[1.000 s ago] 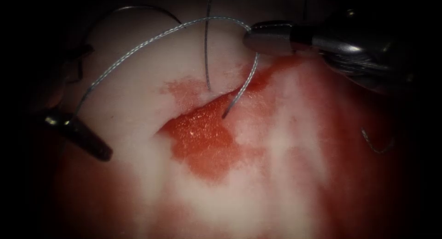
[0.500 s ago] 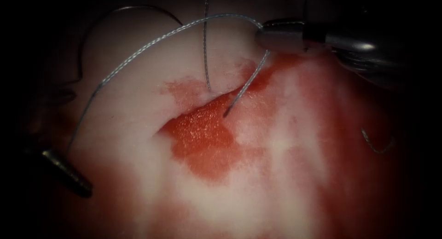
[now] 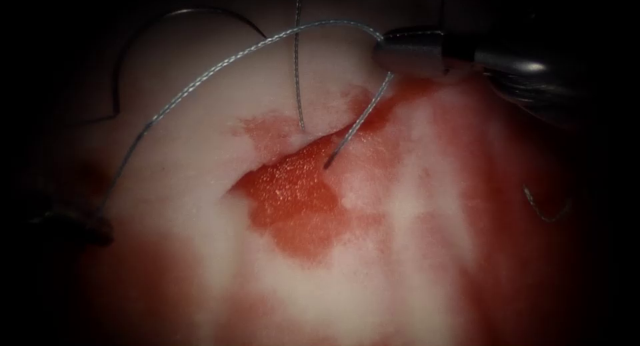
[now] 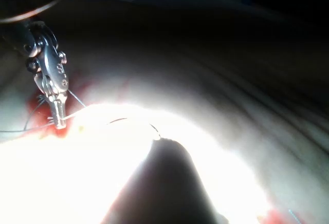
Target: Wound Closure
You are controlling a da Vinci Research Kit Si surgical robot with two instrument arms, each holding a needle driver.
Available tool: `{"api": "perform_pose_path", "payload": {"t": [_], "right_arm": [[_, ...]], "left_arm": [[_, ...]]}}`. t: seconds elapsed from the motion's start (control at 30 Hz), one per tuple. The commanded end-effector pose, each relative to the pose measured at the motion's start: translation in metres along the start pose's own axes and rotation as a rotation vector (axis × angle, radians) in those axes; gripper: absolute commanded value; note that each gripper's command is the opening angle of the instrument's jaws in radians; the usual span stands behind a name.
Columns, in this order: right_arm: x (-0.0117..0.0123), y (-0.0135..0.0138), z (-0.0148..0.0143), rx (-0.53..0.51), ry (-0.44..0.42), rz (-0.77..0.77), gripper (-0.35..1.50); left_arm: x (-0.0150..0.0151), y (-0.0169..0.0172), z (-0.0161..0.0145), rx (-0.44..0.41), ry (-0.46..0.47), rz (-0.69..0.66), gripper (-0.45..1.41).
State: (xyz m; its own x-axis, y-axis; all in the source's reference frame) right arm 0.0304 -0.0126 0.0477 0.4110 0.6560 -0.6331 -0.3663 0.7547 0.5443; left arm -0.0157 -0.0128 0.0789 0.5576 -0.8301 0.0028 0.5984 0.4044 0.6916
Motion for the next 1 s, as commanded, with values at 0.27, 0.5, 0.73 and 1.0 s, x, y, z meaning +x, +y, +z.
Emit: {"api": "perform_pose_path", "payload": {"t": [0.27, 0.5, 0.73, 1.0], "right_arm": [[0.0018, 0.0, 0.0003, 0.003, 0.006, 0.003, -0.35], [0.0026, -0.0003, -0.0003, -0.033, 0.146, 0.085, 1.36], [0.004, 0.0007, -0.0022, -0.004, 0.305, 0.341, 0.17], [0.0028, 0.0029, 0.0, -0.019, 0.118, 0.269, -0.35]], "left_arm": [[-0.0019, 0.0004, -0.0002, 0.004, -0.006, 0.004, -0.45], [-0.0021, 0.0013, -0.0011, -0.075, -0.004, 0.099, -0.45], [-0.0024, 0.0027, -0.0033, -0.18, 0.038, 0.453, -0.45], [-0.0034, 0.0024, -0.0052, -0.191, 0.026, 0.615, -0.45]]}}
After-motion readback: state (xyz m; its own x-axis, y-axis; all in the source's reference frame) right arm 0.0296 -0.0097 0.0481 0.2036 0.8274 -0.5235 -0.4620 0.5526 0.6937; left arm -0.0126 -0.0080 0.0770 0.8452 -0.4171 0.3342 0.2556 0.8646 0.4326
